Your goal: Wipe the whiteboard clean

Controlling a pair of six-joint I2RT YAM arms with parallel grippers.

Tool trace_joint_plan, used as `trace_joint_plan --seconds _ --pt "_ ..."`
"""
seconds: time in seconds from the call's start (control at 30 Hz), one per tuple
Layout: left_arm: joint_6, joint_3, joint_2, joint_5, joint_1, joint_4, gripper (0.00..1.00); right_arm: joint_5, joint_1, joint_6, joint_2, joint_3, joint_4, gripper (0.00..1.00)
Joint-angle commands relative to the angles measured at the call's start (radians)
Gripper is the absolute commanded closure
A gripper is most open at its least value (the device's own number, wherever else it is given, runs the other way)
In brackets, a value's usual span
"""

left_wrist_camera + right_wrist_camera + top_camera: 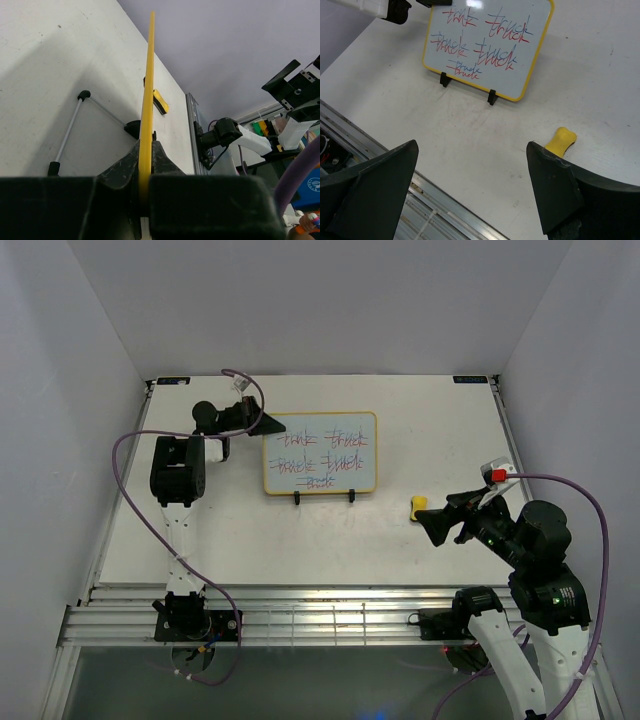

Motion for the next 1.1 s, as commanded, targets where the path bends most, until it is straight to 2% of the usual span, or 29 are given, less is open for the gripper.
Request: trace_joint_plan --seconds 0.0,0.37,0.47,0.57,0.7,0.73,0.87,0.93,0.97,1.0,1.03,1.07 --pt "-0.069 0.049 -0.009 0.008 -0.001 0.169 1.00 -0.016 0.001 -0.020 -0.004 0.023 0.007 0.06" --pt "-0.089 0.023 -0.075 0.008 -0.004 0.215 1.00 -0.015 0.001 -0.019 -0.006 0.009 0.013 0.07" --pt "-0.116 0.005 -0.112 -0.023 -0.008 0.255 1.00 0.013 0.001 -0.017 -0.004 -0.003 0.017 0.07" --pt "-0.111 -0.001 -0.173 -0.067 -0.016 0.255 1.00 0.069 0.001 0.007 0.005 -0.017 0.025 0.02" --pt "-0.120 -0.001 -0.248 -0.115 -0.016 0.255 1.00 0.089 0.001 0.044 0.019 -0.067 0.054 0.05" --pt "-0.125 -0.001 -0.276 -0.121 -0.016 0.253 1.00 0.123 0.001 0.055 0.023 -0.078 0.062 0.10" --pt "-0.136 -0.023 -0.357 -0.144 -0.015 0.247 1.00 0.322 0.001 0.153 0.066 -0.122 0.082 0.10" --pt "-0.108 -0.082 -0.407 -0.160 -0.015 0.187 1.00 0.376 0.001 0.168 0.129 -0.132 0.086 0.10" --pt "-0.049 -0.113 -0.476 -0.176 -0.015 0.145 1.00 0.411 0.001 0.172 0.157 -0.133 0.091 0.10" --pt "-0.012 -0.154 -0.522 -0.190 -0.015 0.047 1.00 0.437 0.001 0.172 0.184 -0.135 0.106 0.10" --pt "0.031 -0.259 -0.576 -0.209 -0.016 -0.007 1.00 0.454 -0.001 0.172 0.241 -0.138 0.111 0.10" --pt "0.082 -0.315 -0.696 -0.245 -0.016 -0.075 1.00 0.477 -0.001 0.173 0.268 -0.136 0.116 0.10"
